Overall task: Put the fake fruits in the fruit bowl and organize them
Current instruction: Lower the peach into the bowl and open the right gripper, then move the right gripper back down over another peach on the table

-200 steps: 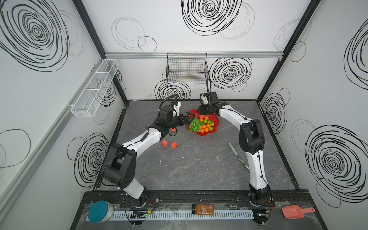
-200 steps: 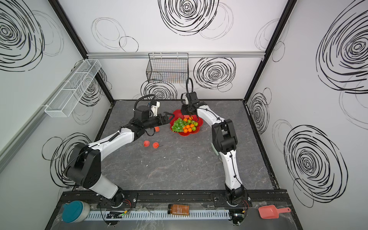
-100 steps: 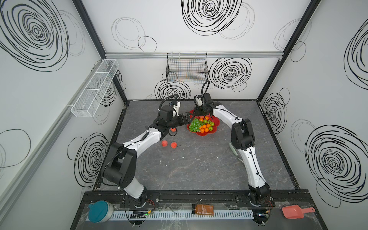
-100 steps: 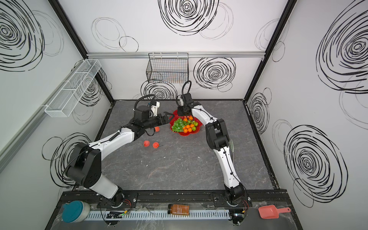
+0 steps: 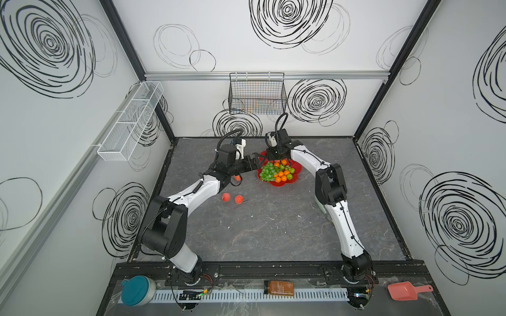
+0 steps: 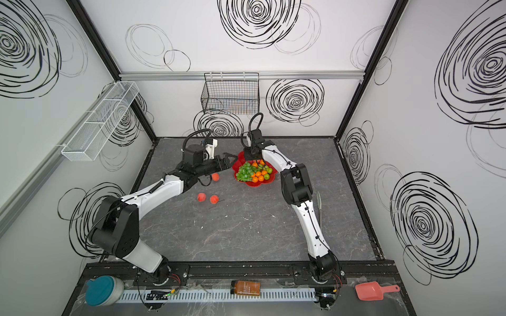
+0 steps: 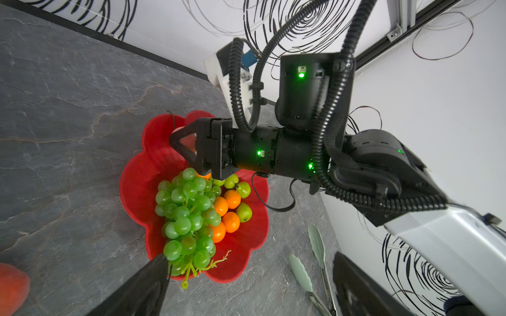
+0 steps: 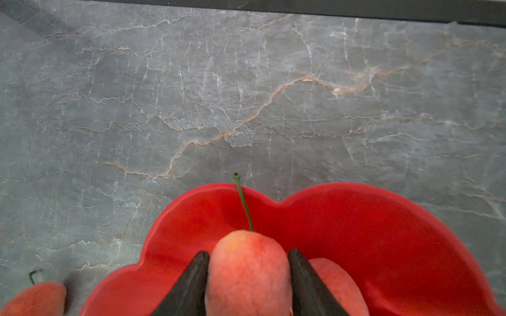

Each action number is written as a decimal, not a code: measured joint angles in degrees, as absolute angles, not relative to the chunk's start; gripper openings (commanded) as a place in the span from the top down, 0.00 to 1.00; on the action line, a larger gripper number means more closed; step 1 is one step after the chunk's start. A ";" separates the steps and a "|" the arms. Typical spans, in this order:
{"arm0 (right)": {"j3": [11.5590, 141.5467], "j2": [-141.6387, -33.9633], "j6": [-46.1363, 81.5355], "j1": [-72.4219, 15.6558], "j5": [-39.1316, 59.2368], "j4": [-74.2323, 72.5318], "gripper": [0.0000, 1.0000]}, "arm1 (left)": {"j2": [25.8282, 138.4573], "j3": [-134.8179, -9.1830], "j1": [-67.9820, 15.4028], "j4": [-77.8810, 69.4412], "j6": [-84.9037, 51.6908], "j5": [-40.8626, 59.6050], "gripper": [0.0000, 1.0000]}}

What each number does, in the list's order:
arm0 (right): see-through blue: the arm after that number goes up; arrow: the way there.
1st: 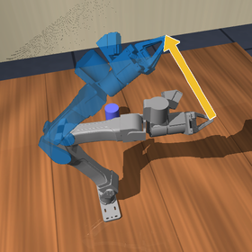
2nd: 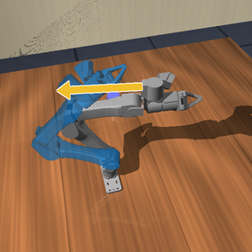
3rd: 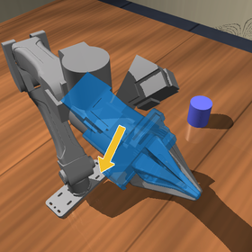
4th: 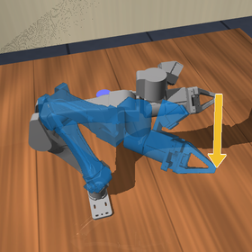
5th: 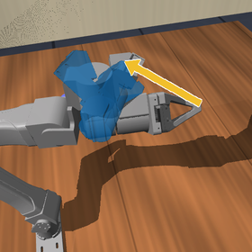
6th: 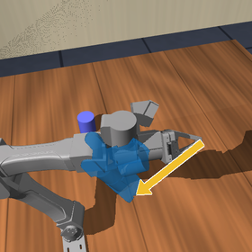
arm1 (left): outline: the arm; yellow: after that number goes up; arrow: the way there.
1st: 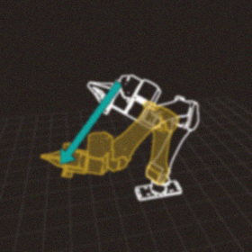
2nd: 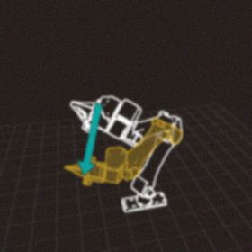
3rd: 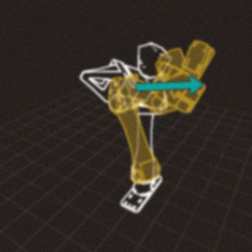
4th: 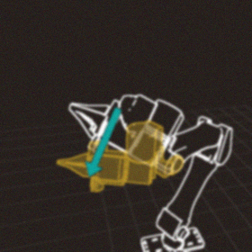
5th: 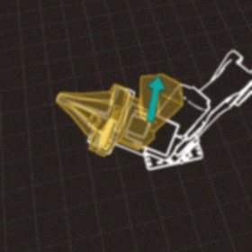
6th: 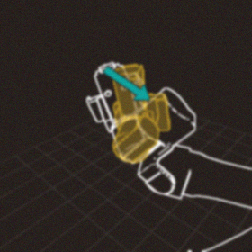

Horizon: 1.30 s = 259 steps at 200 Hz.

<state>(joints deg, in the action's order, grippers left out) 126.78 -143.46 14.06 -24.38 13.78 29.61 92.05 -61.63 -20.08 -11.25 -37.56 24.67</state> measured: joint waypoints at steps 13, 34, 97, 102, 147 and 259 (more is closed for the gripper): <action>126.85 -143.46 14.06 -24.38 13.72 29.65 0.47 | 92.05 -61.63 -19.77 -11.25 -37.56 24.67 0.04; 126.85 -143.46 13.87 -24.38 13.63 29.76 0.45 | 92.05 -61.63 -19.64 -11.22 -37.56 24.67 0.04; 127.26 -143.39 13.61 -24.38 13.43 30.28 0.44 | 91.81 -61.63 -19.59 -9.85 -36.93 24.38 0.04; 127.26 -143.28 13.56 -24.38 13.37 30.30 0.44 | 91.70 -61.65 -19.59 -9.69 -36.80 24.32 0.04; 123.22 -136.84 13.50 -24.49 12.21 31.40 0.44 | 88.53 -61.58 -19.88 -6.09 -34.24 22.17 0.04; 90.89 -109.03 16.73 -37.50 8.45 22.46 0.43 | 60.82 -46.22 -17.47 6.55 -33.91 17.47 0.04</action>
<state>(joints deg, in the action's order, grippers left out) 90.89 -109.03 16.73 -37.50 8.45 22.46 60.82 -46.22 -17.47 6.55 -33.91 17.47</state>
